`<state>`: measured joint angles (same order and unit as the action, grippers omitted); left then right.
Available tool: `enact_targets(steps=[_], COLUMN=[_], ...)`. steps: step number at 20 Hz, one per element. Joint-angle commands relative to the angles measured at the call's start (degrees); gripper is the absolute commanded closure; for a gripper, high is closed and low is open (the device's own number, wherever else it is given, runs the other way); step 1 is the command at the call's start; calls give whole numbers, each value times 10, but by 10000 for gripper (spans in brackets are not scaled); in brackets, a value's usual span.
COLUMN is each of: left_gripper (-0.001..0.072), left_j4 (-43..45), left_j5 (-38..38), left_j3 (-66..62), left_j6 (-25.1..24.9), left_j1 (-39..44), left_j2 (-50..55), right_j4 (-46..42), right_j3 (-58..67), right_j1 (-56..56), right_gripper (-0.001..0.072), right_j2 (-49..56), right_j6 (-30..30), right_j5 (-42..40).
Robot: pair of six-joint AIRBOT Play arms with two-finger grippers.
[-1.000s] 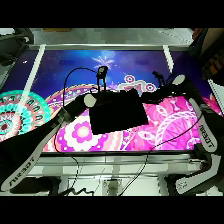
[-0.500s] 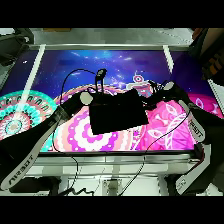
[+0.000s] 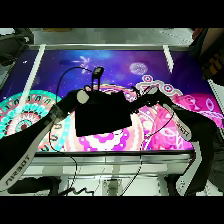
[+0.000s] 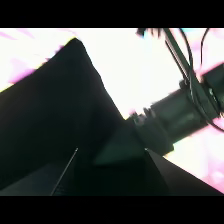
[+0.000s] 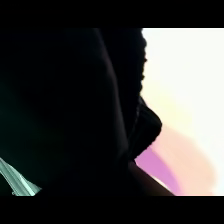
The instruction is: Fold the clothes and pants, and hang the long-sleeved shirts on hangers.
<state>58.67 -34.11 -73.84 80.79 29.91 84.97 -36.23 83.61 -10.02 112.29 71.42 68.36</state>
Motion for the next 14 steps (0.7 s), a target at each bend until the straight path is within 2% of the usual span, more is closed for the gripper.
enact_targets(steps=[1,4,8,11,14], left_gripper=[274,274,274,273,273], left_j4=[39,39,39,40,63], left_j5=[-13,-47,-77,-73,-73], left_j3=[0,0,0,0,0], left_j6=[0,0,0,0,0], left_j1=[-43,-81,-113,-122,-124], left_j2=[-47,-122,-241,-316,-370], right_j4=[28,48,48,27,-63], right_j3=[18,34,35,35,35], right_j1=[-12,29,137,251,385], right_gripper=[698,698,697,697,697], right_j2=[-3,-52,-183,-282,-360], right_j6=[-5,-6,-1,46,112], right_j5=[-9,26,83,138,195])
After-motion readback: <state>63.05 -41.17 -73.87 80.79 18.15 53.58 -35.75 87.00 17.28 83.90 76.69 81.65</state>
